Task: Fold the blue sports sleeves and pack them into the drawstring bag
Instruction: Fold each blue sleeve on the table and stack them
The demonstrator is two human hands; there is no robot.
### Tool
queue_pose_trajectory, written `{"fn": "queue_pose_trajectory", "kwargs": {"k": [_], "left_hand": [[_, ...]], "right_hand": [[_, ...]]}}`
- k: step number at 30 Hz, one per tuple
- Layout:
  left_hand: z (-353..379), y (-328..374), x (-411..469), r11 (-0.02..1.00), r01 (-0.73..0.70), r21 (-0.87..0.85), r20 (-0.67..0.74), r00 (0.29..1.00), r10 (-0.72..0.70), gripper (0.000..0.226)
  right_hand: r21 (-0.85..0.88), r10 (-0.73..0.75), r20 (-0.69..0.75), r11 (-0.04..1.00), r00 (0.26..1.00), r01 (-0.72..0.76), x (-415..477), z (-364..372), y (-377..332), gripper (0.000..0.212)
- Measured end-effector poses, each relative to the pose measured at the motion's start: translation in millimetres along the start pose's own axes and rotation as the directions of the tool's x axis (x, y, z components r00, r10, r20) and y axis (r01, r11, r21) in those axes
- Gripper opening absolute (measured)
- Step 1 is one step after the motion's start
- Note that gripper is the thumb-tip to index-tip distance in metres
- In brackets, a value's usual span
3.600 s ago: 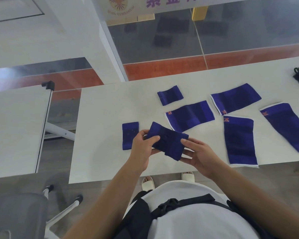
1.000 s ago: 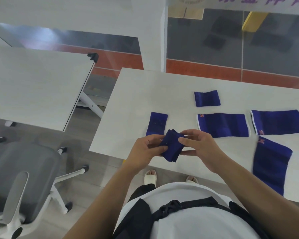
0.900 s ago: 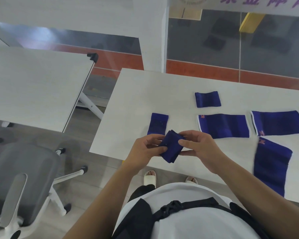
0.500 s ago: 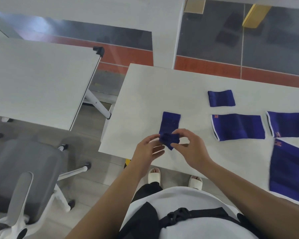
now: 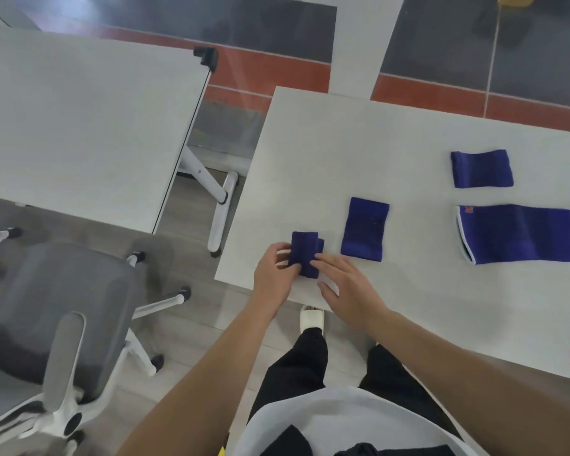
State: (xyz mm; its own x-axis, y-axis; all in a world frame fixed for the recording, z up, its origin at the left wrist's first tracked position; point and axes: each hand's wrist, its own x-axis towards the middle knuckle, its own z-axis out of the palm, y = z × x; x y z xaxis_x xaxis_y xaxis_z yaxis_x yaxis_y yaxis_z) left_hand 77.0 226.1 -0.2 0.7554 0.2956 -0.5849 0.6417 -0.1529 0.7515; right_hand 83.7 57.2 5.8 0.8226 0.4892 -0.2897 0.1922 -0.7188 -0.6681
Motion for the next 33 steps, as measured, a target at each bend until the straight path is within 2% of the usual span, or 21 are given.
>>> {"fn": "queue_pose_trajectory", "kwargs": {"k": [3,6,9,15,20,23,25,28,30,32,33], "left_hand": [[1,-6,7,0.945,-0.157,0.288,-0.038,0.984,0.175,0.048],[5,-9,8,0.827,-0.322,0.461,0.055,0.940,0.336,0.052],[7,-10,6,0.791,-0.378,0.481,0.119,0.922,0.368,0.048],[8,-4,6,0.826,-0.374,0.423,0.123,0.926,0.357,0.047],[10,-1,9,0.835,-0.365,0.412,0.106,0.929,0.354,0.061],[11,3,7,0.833,-0.381,0.402,0.113,0.923,0.368,0.061],[10,6,4,0.826,-0.392,0.406,0.099,0.917,0.386,0.057],[12,16,-4,0.781,-0.467,0.414,0.067,0.872,0.486,0.044],[17,27,-13,0.762,-0.521,0.385,0.068,0.840,0.539,0.036],[28,37,-23,0.762,-0.550,0.341,0.113,0.829,0.548,0.031],[34,39,-28,0.765,-0.558,0.322,0.151,0.828,0.540,0.030]], "right_hand": [[-0.002,0.043,0.075,0.999,0.996,-0.043,3,6,-4,0.051],[0.055,0.096,0.022,0.994,0.995,-0.097,6,11,-9,0.048],[0.126,0.132,-0.042,0.984,0.990,-0.126,5,10,-10,0.041],[0.254,0.191,-0.149,0.956,0.970,-0.149,-3,0,-1,0.036],[0.369,0.315,-0.181,0.900,0.932,-0.233,0,-6,4,0.033],[0.407,0.368,-0.200,0.874,0.908,-0.265,5,-8,5,0.033],[0.406,0.416,-0.263,0.866,0.871,-0.291,8,-16,6,0.032],[0.316,0.483,-0.359,0.868,0.799,-0.383,12,-35,23,0.044],[0.098,0.440,-0.289,0.897,0.850,-0.431,14,-44,38,0.064],[-0.207,0.341,-0.121,0.910,0.932,-0.360,15,-46,51,0.077],[-0.323,0.296,-0.053,0.899,0.954,-0.297,15,-44,56,0.075]]}}
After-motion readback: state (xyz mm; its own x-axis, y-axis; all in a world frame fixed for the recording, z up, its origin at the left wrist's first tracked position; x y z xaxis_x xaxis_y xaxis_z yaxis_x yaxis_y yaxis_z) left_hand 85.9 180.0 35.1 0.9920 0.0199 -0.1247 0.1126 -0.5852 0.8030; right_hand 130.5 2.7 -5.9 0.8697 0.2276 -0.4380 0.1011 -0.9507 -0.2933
